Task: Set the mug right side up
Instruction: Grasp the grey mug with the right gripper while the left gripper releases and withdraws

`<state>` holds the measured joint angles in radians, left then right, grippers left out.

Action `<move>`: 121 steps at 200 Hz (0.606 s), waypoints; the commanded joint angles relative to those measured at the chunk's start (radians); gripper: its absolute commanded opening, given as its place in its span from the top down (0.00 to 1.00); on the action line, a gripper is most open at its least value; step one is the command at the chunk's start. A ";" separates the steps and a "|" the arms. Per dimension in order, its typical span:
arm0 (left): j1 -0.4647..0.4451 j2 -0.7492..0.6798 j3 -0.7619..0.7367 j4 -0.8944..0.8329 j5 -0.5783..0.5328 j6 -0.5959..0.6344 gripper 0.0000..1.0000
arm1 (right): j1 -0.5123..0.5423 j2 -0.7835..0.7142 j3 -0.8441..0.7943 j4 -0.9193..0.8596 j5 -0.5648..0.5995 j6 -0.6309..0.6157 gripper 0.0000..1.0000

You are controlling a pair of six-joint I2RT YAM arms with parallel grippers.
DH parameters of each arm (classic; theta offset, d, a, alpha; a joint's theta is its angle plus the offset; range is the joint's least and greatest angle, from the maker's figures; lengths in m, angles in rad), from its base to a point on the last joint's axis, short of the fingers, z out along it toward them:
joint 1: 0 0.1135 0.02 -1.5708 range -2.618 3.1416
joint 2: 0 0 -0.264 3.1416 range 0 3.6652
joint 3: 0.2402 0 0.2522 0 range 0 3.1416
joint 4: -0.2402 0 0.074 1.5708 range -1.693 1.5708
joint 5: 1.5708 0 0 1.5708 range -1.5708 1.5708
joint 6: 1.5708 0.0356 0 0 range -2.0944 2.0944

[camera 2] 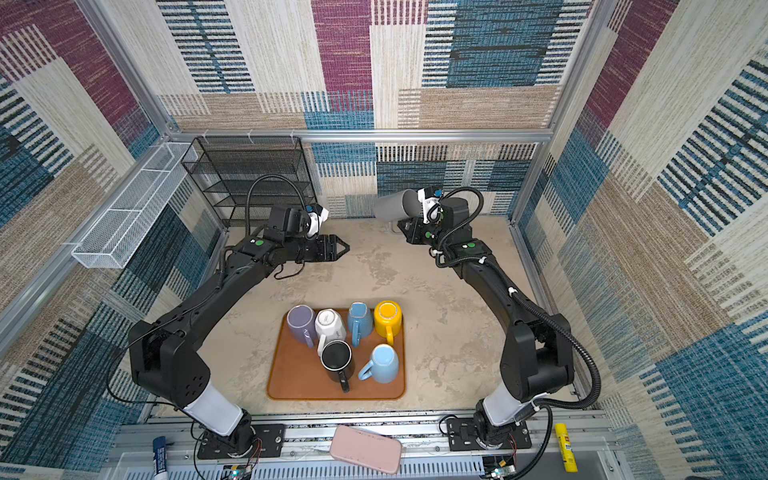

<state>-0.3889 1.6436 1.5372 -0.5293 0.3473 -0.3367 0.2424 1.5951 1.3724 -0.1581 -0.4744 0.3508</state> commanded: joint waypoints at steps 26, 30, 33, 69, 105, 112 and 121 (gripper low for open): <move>-0.001 -0.024 -0.003 -0.085 -0.060 0.072 0.31 | -0.010 0.033 0.050 -0.059 0.140 -0.090 1.00; 0.000 -0.025 -0.002 -0.088 -0.061 0.073 0.31 | -0.010 0.037 0.054 -0.065 0.149 -0.093 1.00; 0.000 -0.024 -0.002 -0.089 -0.062 0.073 0.31 | -0.011 0.040 0.058 -0.068 0.157 -0.094 1.00; 0.000 -0.024 0.005 -0.114 -0.092 0.072 0.31 | -0.023 0.083 0.108 -0.144 0.242 -0.115 1.00; -0.001 -0.022 0.015 -0.147 -0.140 0.072 0.31 | -0.045 0.157 0.192 -0.261 0.337 -0.144 1.00; -0.001 -0.023 0.017 -0.154 -0.147 0.071 0.32 | -0.046 0.173 0.209 -0.282 0.358 -0.151 1.00; 0.001 -0.023 0.023 -0.168 -0.152 0.072 0.32 | -0.049 0.193 0.223 -0.312 0.383 -0.163 1.00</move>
<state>-0.3889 1.6264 1.5433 -0.6518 0.2329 -0.2855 0.1997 1.7565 1.5539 -0.4419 -0.1810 0.2287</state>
